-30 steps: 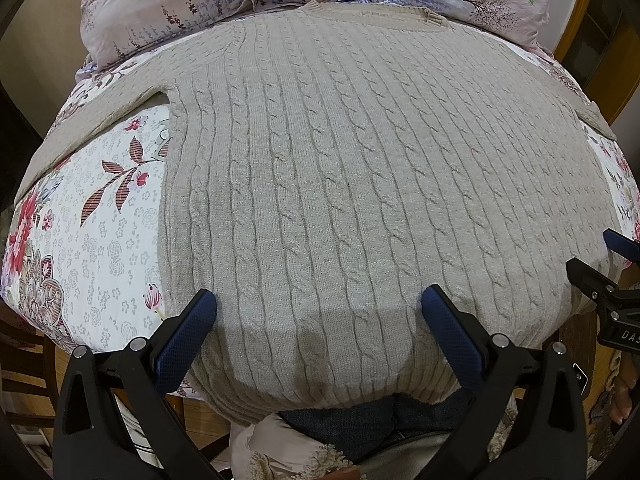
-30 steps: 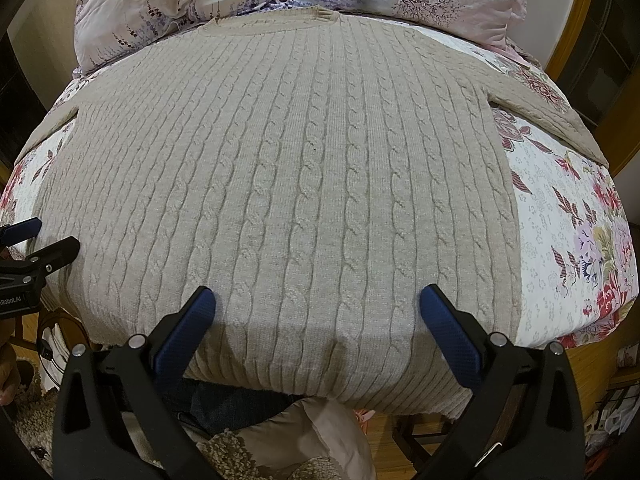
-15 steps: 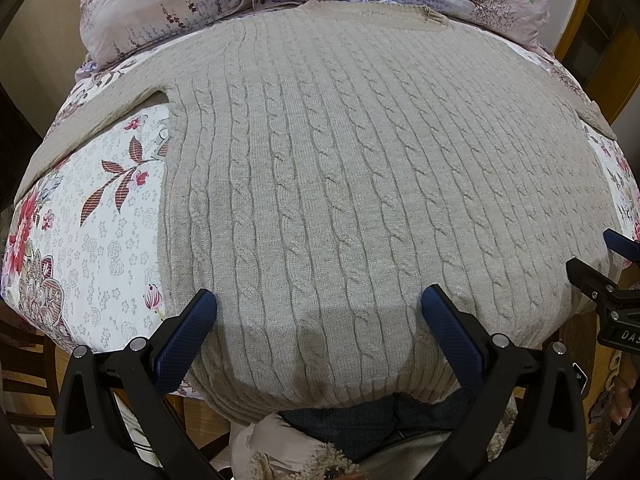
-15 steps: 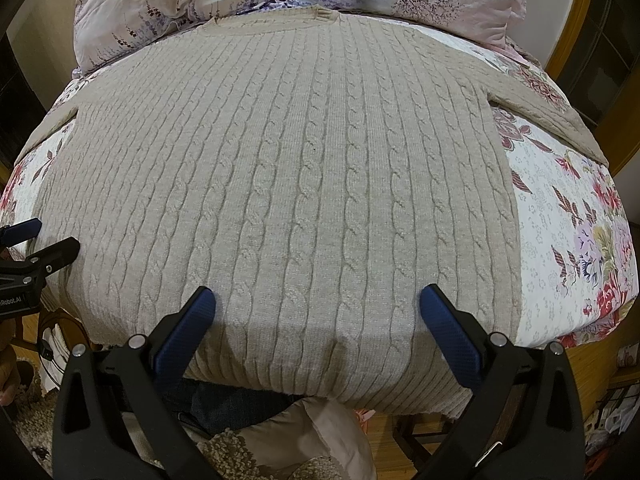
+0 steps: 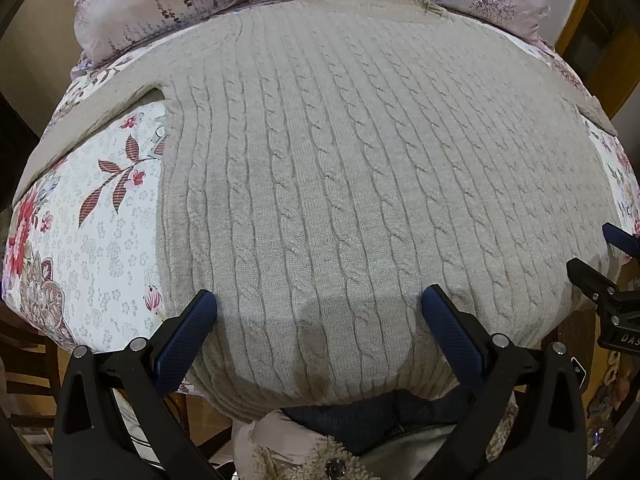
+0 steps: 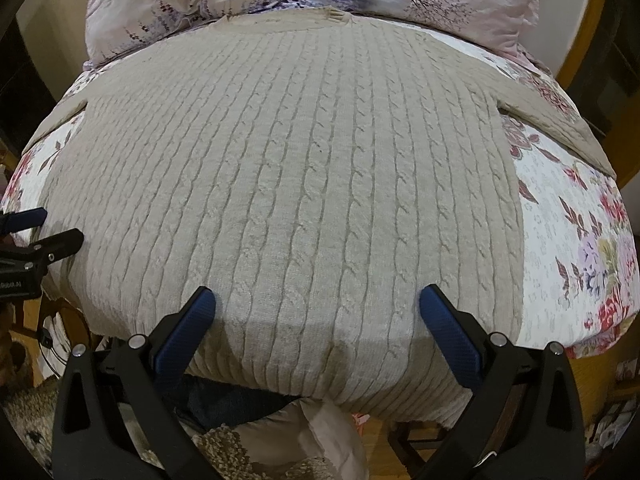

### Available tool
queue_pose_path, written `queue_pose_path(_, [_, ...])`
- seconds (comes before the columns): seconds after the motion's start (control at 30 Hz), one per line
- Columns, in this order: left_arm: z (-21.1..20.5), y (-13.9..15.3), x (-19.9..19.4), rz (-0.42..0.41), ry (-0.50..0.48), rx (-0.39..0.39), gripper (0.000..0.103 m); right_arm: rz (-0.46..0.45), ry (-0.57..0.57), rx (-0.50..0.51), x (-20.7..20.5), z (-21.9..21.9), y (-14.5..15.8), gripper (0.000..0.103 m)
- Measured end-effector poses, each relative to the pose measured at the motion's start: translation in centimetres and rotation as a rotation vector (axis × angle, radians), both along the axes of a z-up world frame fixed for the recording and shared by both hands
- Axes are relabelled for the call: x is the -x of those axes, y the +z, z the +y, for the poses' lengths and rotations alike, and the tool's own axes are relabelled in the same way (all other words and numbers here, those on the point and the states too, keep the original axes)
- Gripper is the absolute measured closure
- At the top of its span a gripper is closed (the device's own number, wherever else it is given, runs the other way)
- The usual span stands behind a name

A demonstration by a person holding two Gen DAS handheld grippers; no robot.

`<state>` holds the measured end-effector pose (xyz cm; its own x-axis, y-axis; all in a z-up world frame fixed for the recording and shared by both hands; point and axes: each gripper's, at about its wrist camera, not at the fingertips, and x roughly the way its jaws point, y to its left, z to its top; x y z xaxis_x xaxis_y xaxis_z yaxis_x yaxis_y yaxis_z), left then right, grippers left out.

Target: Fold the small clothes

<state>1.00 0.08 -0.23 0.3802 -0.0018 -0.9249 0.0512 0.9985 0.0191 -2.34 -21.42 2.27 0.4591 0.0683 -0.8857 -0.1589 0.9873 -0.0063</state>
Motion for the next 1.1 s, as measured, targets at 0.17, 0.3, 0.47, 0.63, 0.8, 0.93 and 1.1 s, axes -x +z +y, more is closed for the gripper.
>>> queue_pose_path(0.17, [0.0,0.0,-0.2,0.002,-0.018,-0.004,0.001,-0.028,0.037,-0.013,0.1,-0.2,0.2,0.002])
queue_pose_path(0.3, [-0.1,0.4,-0.7,-0.009,-0.04,-0.003,0.001,-0.064,-0.033,-0.116,-1.2,-3.1,1.3,0.002])
queue_pose_path(0.47, [0.5,1.3,-2.2,-0.08,-0.03,0.019,0.001,-0.132,-0.265,-0.291,-5.1,-11.7,3.7,0.009])
queue_pose_path(0.63, [1.7,2.5,-4.3,-0.164,-0.01,0.128,0.001,-0.159,-0.532,-0.424,-10.0,-21.2,4.1,0.025])
queue_pose_path(0.8, [1.8,3.9,-6.6,-0.252,0.008,0.052,0.001,-0.144,-0.775,-0.488,-13.1,-28.6,2.3,0.04])
queue_pose_path(0.93, [2.2,4.8,-9.0,-0.284,0.008,0.045,0.001,-0.108,-0.888,-0.556,-14.6,-32.0,0.2,0.048])
queue_pose_path(1.1, [2.6,5.1,-11.7,-0.283,0.01,0.101,0.001,-0.149,-0.931,-0.619,-15.5,-33.7,-0.3,0.057])
